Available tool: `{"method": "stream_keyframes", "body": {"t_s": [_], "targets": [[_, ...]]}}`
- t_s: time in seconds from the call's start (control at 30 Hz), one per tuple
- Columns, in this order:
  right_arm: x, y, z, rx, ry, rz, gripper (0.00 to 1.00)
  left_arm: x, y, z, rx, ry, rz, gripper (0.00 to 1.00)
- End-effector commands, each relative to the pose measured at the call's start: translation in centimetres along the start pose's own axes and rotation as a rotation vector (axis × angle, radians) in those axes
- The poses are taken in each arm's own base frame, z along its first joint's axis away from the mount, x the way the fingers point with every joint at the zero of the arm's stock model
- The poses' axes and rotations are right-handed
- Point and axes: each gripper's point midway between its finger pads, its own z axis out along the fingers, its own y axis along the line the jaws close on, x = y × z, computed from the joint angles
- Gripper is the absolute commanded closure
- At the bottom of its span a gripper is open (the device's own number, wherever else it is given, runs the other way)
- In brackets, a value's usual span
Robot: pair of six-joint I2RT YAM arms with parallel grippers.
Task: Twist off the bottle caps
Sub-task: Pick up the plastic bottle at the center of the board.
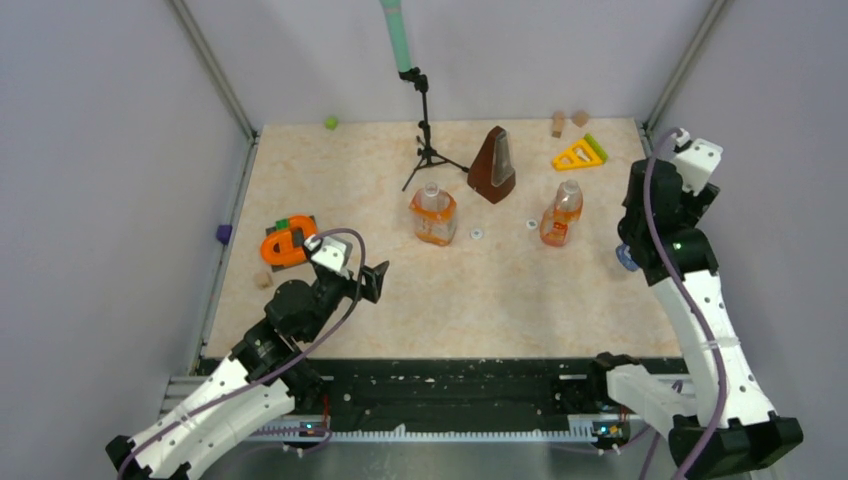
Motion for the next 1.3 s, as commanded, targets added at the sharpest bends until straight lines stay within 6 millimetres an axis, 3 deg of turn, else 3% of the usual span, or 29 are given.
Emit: {"method": "stream_keyframes", "body": {"t_s": [0.0, 0.23, 0.4, 0.9, 1.27], "targets": [[3.1, 0.5, 2.1, -0.06, 0.118, 0.007, 0.33, -1.8, -0.1, 0.0, 0.009, -0.052, -0.012, 0.01], [5.6, 1.1, 4.1, -0.081, 0.19, 0.021, 0.33, -2.0, 0.1, -0.2, 0.002, -0.061, -0.018, 0.01], [6.9, 0.1, 5.2, -0.036, 0.219, 0.01, 0.35, -1.8, 0.1, -0.2, -0.003, -0.056, -0.016, 0.01], [7.0, 0.6, 6.6, -0.023, 0.193, -0.002, 0.43, -1.5, 0.1, -0.2, -0.004, -0.054, -0.016, 0.01], [7.1, 0.0, 6.8, 0.007, 0.192, 0.009, 0.59, -1.5, 0.1, -0.3, 0.002, -0.061, -0.02, 0.01]]}}
